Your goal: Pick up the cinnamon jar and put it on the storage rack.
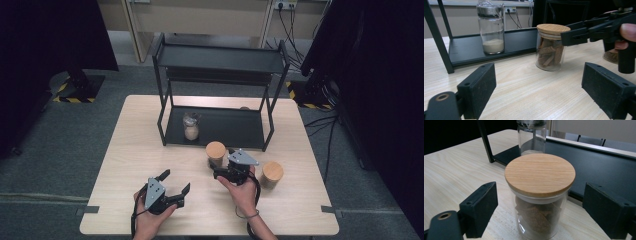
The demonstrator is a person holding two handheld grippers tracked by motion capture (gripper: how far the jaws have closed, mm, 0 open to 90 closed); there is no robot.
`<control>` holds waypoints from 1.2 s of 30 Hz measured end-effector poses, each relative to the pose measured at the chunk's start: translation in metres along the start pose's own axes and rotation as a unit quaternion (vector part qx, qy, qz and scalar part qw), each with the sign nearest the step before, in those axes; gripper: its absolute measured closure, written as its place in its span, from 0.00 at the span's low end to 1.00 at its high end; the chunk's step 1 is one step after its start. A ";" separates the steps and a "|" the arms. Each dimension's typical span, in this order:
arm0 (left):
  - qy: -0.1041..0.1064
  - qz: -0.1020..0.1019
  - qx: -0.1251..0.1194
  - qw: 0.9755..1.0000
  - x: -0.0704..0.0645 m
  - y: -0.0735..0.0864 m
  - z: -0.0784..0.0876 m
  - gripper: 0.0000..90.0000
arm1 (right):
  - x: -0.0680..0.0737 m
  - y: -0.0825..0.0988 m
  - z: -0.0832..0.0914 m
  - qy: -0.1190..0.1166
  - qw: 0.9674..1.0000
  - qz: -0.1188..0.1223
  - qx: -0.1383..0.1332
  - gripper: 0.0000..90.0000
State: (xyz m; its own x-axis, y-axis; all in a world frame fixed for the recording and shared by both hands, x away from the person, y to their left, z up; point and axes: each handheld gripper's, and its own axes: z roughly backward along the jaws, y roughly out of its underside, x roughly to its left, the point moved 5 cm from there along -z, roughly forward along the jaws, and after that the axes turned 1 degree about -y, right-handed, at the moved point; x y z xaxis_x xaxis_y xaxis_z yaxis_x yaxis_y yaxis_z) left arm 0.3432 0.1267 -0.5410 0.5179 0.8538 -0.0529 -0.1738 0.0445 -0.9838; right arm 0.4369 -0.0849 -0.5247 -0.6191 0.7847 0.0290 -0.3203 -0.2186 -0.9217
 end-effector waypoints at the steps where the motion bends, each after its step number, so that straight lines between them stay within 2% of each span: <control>1: 0.000 0.000 0.000 1.000 0.000 0.000 0.000 0.13 | 0.000 0.000 -0.002 0.000 1.000 -0.001 0.001 0.16; 22: 0.001 0.000 0.001 1.000 0.000 0.000 0.000 0.13 | 0.000 0.002 -0.024 0.003 1.000 0.000 0.011 0.28; 36: 0.002 0.000 0.000 1.000 0.000 0.000 0.000 0.13 | 0.002 0.003 -0.024 0.016 1.000 0.005 -0.002 0.29</control>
State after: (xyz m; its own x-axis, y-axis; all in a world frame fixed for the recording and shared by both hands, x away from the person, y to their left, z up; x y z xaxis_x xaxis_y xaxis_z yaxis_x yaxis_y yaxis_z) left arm 0.3431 0.1267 -0.5409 0.5207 0.8521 -0.0527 -0.1727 0.0446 -0.9840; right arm 0.4514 -0.0701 -0.5364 -0.5997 0.8002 0.0070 -0.3115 -0.2253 -0.9231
